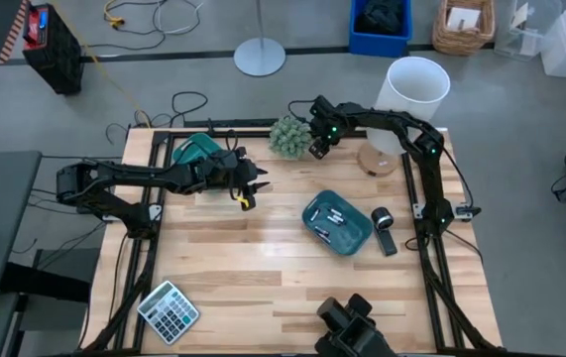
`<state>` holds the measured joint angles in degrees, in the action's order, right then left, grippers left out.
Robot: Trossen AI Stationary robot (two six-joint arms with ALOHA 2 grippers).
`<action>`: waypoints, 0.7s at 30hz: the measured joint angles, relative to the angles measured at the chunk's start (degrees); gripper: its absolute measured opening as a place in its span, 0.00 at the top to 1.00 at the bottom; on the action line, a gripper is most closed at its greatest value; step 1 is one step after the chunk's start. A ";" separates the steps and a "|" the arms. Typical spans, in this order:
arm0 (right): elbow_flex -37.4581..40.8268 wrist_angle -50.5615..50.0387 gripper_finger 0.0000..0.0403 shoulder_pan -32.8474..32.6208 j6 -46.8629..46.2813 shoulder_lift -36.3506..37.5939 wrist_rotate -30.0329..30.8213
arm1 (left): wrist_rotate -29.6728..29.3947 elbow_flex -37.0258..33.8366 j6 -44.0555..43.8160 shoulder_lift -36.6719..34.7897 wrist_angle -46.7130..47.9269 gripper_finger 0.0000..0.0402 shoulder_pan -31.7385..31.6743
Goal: Sort batteries
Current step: Put the black battery into the green bin
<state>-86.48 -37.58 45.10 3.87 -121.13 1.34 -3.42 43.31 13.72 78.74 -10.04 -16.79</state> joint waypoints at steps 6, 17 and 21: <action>0.02 0.92 0.38 -0.33 1.40 -0.14 -0.09 | 0.12 0.02 0.17 0.00 -0.03 0.65 -0.01; 0.02 0.46 0.38 -3.51 3.47 2.12 1.63 | 0.13 0.02 0.24 0.00 -0.03 0.65 -0.01; 0.02 1.79 0.38 -4.57 3.57 2.39 2.82 | 0.12 0.02 0.65 0.00 -0.01 0.65 -0.01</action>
<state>-86.46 -35.79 40.53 7.44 -118.74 4.16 -3.30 43.33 14.36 78.74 -10.04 -16.80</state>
